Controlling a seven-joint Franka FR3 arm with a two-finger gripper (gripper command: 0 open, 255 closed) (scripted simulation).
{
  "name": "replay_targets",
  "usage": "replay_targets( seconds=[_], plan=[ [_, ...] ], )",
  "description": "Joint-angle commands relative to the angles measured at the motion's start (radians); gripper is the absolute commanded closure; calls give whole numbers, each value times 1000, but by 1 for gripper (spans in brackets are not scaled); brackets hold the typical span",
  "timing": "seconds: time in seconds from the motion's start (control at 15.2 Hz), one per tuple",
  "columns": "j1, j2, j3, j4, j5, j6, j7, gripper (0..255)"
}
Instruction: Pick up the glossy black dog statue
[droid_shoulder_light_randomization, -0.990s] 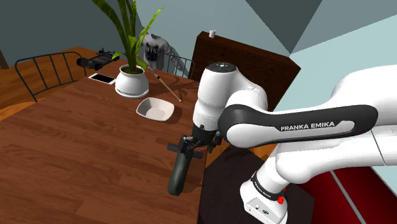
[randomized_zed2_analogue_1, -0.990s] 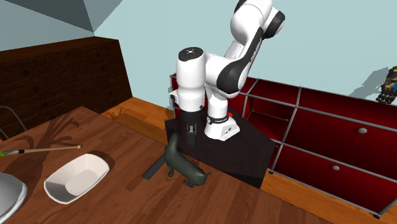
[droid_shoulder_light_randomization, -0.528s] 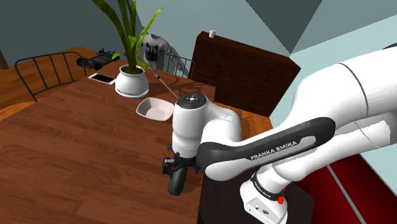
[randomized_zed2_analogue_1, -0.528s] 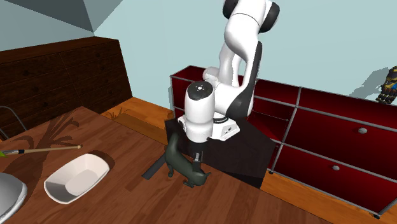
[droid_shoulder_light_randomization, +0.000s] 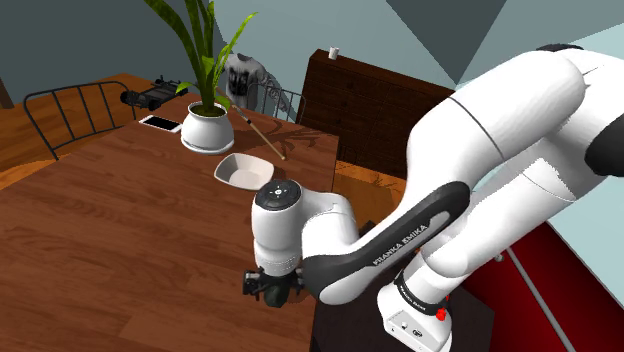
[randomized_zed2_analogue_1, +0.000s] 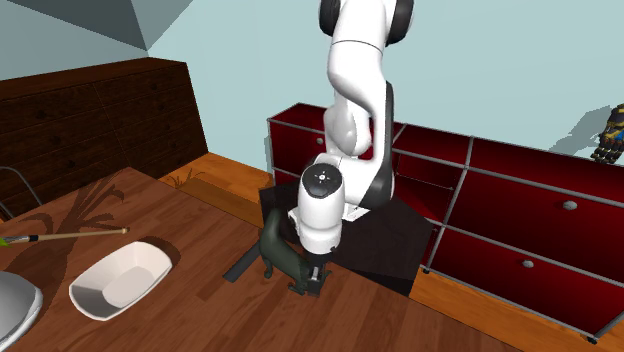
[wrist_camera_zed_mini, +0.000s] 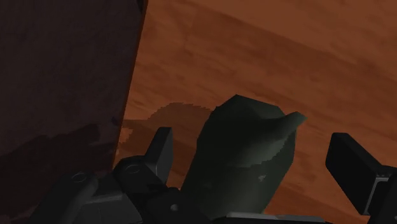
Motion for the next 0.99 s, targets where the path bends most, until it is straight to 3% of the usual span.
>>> replay_targets(
  seconds=[0.0,0.07,0.2,0.26,0.86,0.92],
  plan=[
    [-37,60,25,-8,-86,38,63,0],
    [-61,122,34,-9,-182,60,134,0],
    [-49,121,23,-9,-181,60,133,0],
    [-50,121,22,-9,-181,60,131,255],
    [-50,121,23,-9,-181,60,133,255],
    [-50,82,33,-8,-118,47,87,255]
  ],
)
